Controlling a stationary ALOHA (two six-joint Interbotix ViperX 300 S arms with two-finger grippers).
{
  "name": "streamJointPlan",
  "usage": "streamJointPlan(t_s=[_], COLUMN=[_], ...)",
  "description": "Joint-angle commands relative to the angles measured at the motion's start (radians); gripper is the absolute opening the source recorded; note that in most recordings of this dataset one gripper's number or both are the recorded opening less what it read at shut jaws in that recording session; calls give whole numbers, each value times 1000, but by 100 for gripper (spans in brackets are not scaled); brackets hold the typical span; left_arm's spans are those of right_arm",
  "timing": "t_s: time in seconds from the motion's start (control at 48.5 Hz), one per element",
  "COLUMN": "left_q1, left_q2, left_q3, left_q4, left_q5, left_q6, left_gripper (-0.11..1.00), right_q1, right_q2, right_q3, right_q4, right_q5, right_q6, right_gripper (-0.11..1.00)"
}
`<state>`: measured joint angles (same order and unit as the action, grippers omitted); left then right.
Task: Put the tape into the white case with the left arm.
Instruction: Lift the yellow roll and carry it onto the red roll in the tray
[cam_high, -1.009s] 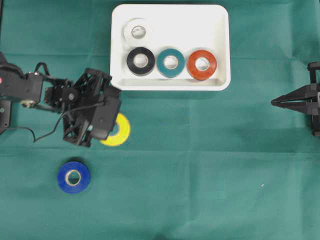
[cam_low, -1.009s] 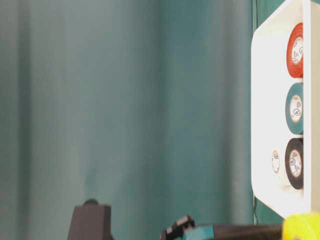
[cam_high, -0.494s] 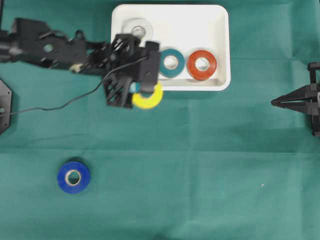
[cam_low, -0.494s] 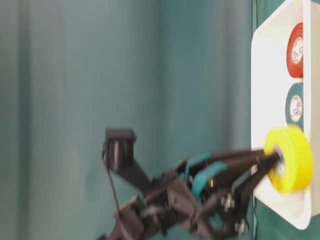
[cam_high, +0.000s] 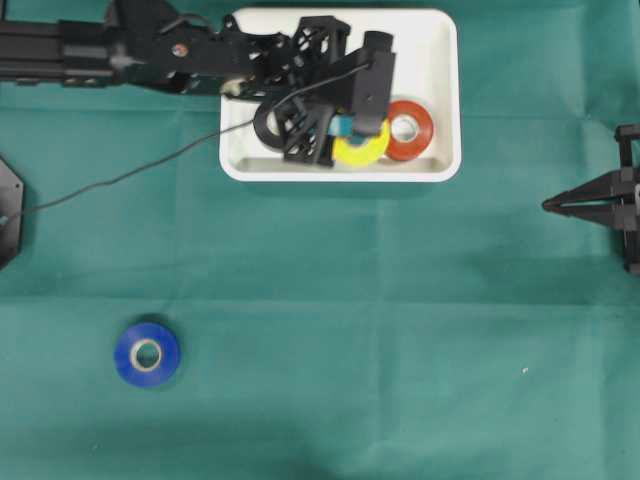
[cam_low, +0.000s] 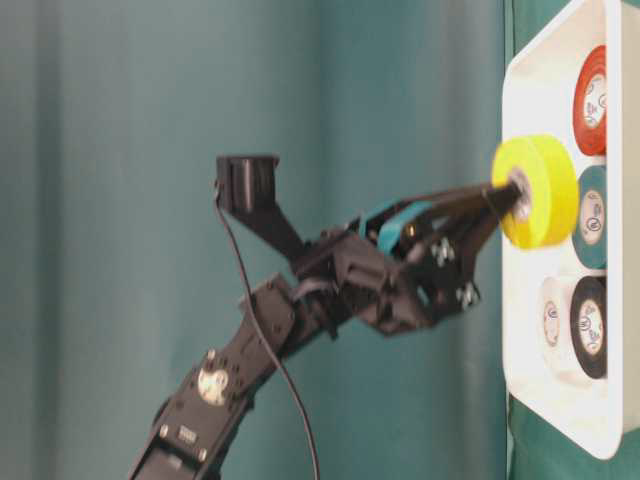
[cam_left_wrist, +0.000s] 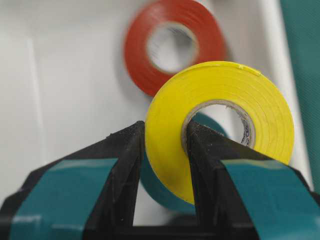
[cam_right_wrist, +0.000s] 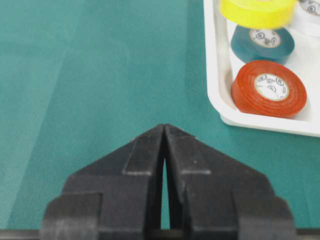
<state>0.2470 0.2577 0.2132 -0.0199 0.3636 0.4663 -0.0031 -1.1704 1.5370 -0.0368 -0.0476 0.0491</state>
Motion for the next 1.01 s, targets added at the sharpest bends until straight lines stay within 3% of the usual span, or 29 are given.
streamJointPlan(t_s=[0.0, 0.33, 0.536, 0.803, 0.989], left_q1=[6, 48, 55, 46, 32], left_q2=[8, 92, 114, 114, 112], left_q3=[-78, -202, -230, -227, -222], left_q4=[-2, -2, -2, -3, -2], left_q5=[-8, -2, 0, 20, 20], left_q6=[-5, -9, -58, -66, -66], left_gripper=[24, 24, 24, 25, 76], right_q1=[-2, -2, -2, -2, -2], right_q2=[11, 11, 11, 11, 11], right_q3=[-11, -11, -11, -11, -9], right_q4=[-2, -2, -2, -2, -2], right_q5=[-12, -12, -12, -14, -14], right_q6=[0, 2, 0, 0, 0], right_gripper=[-9, -9, -9, -9, -9])
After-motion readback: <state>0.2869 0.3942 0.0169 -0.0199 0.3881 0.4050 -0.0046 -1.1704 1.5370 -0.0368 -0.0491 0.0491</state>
